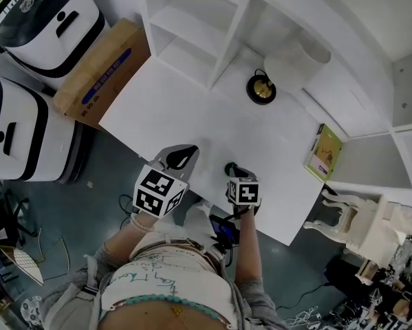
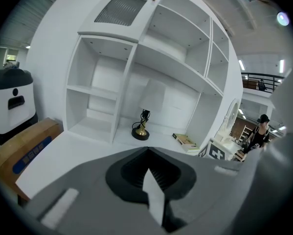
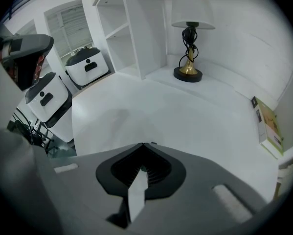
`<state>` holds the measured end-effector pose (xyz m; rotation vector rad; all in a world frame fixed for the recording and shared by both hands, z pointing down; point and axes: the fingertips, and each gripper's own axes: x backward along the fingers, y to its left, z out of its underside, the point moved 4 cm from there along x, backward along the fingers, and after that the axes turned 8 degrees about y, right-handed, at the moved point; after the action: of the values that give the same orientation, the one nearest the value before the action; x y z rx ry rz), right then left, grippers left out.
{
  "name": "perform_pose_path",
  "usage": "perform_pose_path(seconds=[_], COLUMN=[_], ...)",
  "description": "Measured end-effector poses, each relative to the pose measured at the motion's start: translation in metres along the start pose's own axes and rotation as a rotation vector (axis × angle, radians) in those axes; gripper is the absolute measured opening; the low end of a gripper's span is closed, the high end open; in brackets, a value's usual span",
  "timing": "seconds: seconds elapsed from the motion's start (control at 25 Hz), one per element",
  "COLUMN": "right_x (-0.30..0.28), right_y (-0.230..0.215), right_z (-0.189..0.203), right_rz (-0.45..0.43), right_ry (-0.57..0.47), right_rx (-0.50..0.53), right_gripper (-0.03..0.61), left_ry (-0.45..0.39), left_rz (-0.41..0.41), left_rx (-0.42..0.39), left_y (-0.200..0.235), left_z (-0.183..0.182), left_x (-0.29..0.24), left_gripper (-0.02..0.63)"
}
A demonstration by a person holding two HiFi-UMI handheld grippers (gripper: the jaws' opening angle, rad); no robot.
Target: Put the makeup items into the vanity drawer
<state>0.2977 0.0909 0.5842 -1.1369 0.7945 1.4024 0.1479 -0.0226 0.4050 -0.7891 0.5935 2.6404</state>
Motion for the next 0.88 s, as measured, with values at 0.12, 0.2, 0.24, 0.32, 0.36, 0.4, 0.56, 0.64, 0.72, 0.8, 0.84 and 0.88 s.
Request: perform_pose_path(seconds=[0.12, 0.2, 0.24, 0.32, 0.36, 0.4, 0.56, 0.64, 0.72, 0.8, 0.84, 0.88], right_x=[-0.005, -0.007, -0.007, -0.009, -0.010, -0.012, -0.015, -0.016, -0.019, -0.021, -0.022, -0.022], right_y=[-0.002, -0.005, -0.006, -0.007, -0.007, -0.007, -0.008, -0.009, -0.008, -0.009, -0.009, -0.009], right_z=[0.000, 0.001, 0.001, 0.001, 0.001, 0.002, 0.000, 0.001, 0.002, 0.003, 0.004, 0.004], right_rz=[0.002, 0.011, 0.013, 0.012, 0.010, 0.008, 0.007, 0.004, -0.002, -0.005, -0.004, -0.002], right_ry=[0.016, 0.026, 0.027, 0.029, 0.031, 0.033, 0.036, 0.040, 0.045, 0.053, 0.057, 0.059], right_rx=[0.015, 0.024, 0.024, 0.022, 0.023, 0.026, 0.028, 0.026, 0.027, 0.027, 0.025, 0.021], right_gripper=[0.029, 0.030, 0.029, 0.031, 0.031, 0.031, 0.031, 0.031, 0.031, 0.034, 0.035, 0.035], left_ry=[0.001, 0.001, 0.001, 0.003, 0.004, 0.005, 0.008, 0.010, 0.010, 0.011, 0.011, 0.011], left_rz=[0.000, -0.002, -0.003, -0.004, -0.003, -0.003, -0.001, -0.001, -0.002, -0.004, -0.005, -0.006], left_rx=[0.005, 0.007, 0.007, 0.008, 0.009, 0.009, 0.015, 0.015, 0.015, 0.017, 0.018, 0.019], left_y=[0.002, 0.003, 0.003, 0.003, 0.003, 0.004, 0.005, 0.005, 0.005, 0.006, 0.007, 0.007], left_z=[0.001, 0.001, 0.001, 0.002, 0.003, 0.003, 0.004, 0.004, 0.004, 0.005, 0.006, 0.006], left_x=[0.000, 0.001, 0.001, 0.001, 0.001, 0.001, 0.000, 0.001, 0.001, 0.001, 0.002, 0.002], left_gripper=[0.002, 0.002, 0.002, 0.002, 0.002, 0.002, 0.002, 0.002, 0.002, 0.002, 0.002, 0.002])
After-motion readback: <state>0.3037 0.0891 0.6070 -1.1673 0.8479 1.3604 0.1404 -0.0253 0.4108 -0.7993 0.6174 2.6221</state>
